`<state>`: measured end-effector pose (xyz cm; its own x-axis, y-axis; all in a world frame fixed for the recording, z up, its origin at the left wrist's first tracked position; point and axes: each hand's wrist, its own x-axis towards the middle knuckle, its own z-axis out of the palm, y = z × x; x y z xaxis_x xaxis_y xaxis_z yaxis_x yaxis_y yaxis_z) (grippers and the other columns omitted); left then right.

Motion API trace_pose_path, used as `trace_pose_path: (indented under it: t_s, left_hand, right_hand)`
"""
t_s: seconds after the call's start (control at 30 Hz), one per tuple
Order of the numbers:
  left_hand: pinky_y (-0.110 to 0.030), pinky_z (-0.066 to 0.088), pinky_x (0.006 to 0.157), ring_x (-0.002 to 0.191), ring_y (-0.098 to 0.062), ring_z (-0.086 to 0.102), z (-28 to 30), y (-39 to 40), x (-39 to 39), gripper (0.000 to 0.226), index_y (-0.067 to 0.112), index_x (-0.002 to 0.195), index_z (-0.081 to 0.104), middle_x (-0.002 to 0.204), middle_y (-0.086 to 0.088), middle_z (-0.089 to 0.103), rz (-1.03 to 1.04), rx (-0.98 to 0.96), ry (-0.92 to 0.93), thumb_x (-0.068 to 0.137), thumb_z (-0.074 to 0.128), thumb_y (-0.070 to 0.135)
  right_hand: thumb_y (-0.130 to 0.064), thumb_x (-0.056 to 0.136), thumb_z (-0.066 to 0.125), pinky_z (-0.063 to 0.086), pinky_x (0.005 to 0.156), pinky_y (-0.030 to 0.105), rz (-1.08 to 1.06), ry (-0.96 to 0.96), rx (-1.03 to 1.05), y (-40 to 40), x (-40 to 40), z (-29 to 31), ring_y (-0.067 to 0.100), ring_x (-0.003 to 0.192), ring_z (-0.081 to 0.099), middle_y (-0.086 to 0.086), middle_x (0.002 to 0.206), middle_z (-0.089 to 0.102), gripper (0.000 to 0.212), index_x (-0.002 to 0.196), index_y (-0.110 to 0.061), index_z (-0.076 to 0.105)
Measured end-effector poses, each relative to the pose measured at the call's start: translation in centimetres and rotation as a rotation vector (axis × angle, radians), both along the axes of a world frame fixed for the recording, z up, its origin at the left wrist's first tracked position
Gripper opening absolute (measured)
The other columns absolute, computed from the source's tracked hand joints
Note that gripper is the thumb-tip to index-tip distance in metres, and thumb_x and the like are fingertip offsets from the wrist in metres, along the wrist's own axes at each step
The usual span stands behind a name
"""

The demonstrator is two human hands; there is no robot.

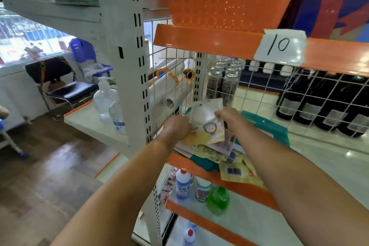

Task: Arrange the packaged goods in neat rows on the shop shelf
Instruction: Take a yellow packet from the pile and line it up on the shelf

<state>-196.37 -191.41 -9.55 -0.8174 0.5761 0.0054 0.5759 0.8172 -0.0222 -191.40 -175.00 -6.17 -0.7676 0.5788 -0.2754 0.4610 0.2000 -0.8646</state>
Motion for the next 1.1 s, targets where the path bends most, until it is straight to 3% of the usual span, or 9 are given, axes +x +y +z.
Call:
trace_pose_path:
  t_s: [0.13,0.23,0.33,0.4,0.57,0.7,0.83,0.9,1.1]
  left_hand:
    - [-0.038,0.053,0.082,0.101,-0.029,0.061,0.8,1.1,0.1,0.028,0.006,0.117,0.056,0.114,-0.011,0.061,-0.066,0.176,-0.01,0.101,0.035,0.015]
    - [-0.039,0.052,0.085,0.102,-0.03,0.06,1.1,2.2,0.6,0.032,0.006,0.11,0.061,0.114,-0.012,0.062,-0.115,0.202,0.007,0.101,0.032,0.018]
    - [-0.039,0.051,0.085,0.101,-0.03,0.059,0.8,4.0,1.0,0.034,0.009,0.101,0.064,0.11,-0.011,0.064,-0.177,0.18,0.03,0.098,0.035,0.026]
    - [-0.036,0.049,0.085,0.104,-0.03,0.058,0.7,5.3,2.2,0.032,0.01,0.108,0.063,0.112,-0.009,0.062,-0.23,0.172,0.021,0.098,0.036,0.024]
    - [-0.041,0.04,0.088,0.111,-0.031,0.05,0.0,8.8,5.5,0.034,0.01,0.117,0.056,0.12,-0.012,0.057,-0.359,0.137,0.069,0.1,0.031,0.027]
    - [-0.038,0.041,0.076,0.106,-0.03,0.053,0.0,11.6,8.4,0.033,0.012,0.118,0.053,0.119,-0.011,0.057,-0.485,0.068,0.092,0.102,0.029,0.025]
    - [-0.041,0.042,0.092,0.114,-0.029,0.05,-0.1,14.1,11.1,0.033,0.014,0.124,0.051,0.125,-0.009,0.055,-0.584,0.082,0.087,0.101,0.033,0.03]
    - [-0.04,0.043,0.09,0.112,-0.027,0.051,-0.2,15.4,12.1,0.033,0.013,0.122,0.052,0.125,-0.008,0.056,-0.637,0.105,0.096,0.101,0.034,0.03]
    - [-0.041,0.041,0.086,0.11,-0.029,0.048,-0.2,19.8,17.0,0.035,0.01,0.119,0.054,0.12,-0.012,0.054,-0.75,0.05,0.038,0.101,0.032,0.03]
  right_hand:
    - [-0.004,0.089,0.059,0.043,0.058,0.029,-0.165,0.103,-0.167,1.1,2.3,0.3,0.025,0.067,0.054,0.014,0.078,0.054,0.031,0.117,0.008,0.054]
    - [-0.006,0.089,0.061,0.036,0.049,0.028,-0.286,0.143,-0.221,1.9,4.3,0.4,0.021,0.059,0.045,0.012,0.075,0.049,0.021,0.108,-0.001,0.052]
    - [-0.008,0.086,0.064,0.04,0.056,0.031,-0.377,0.169,-0.234,3.5,6.9,-0.7,0.026,0.066,0.051,0.019,0.092,0.054,0.024,0.103,0.006,0.055]
    - [-0.005,0.087,0.061,0.041,0.055,0.031,-0.429,0.192,-0.241,4.4,8.9,-1.5,0.024,0.063,0.05,0.019,0.097,0.054,0.015,0.096,0.005,0.058]
    - [-0.007,0.084,0.064,0.047,0.063,0.033,-0.617,0.156,-0.205,6.9,13.7,-2.5,0.027,0.069,0.055,0.022,0.094,0.059,0.033,0.113,0.008,0.057]
    - [-0.012,0.086,0.065,0.044,0.064,0.031,-0.687,0.109,-0.21,8.5,17.8,-2.9,0.023,0.061,0.048,0.018,0.091,0.054,0.014,0.09,-0.002,0.055]
    - [-0.011,0.083,0.068,0.052,0.081,0.04,-0.791,0.17,-0.21,10.7,21.5,-3.6,0.031,0.084,0.059,0.02,0.1,0.06,0.031,0.108,0.005,0.059]
    - [-0.01,0.083,0.068,0.052,0.087,0.043,-0.833,0.178,-0.216,11.8,23.4,-3.6,0.031,0.088,0.06,0.021,0.102,0.061,0.035,0.114,0.005,0.059]
    - [-0.006,0.086,0.064,0.048,0.063,0.035,-0.938,0.247,-0.258,14.5,29.5,-3.3,0.024,0.064,0.055,0.013,0.075,0.057,0.007,0.084,-0.002,0.058]
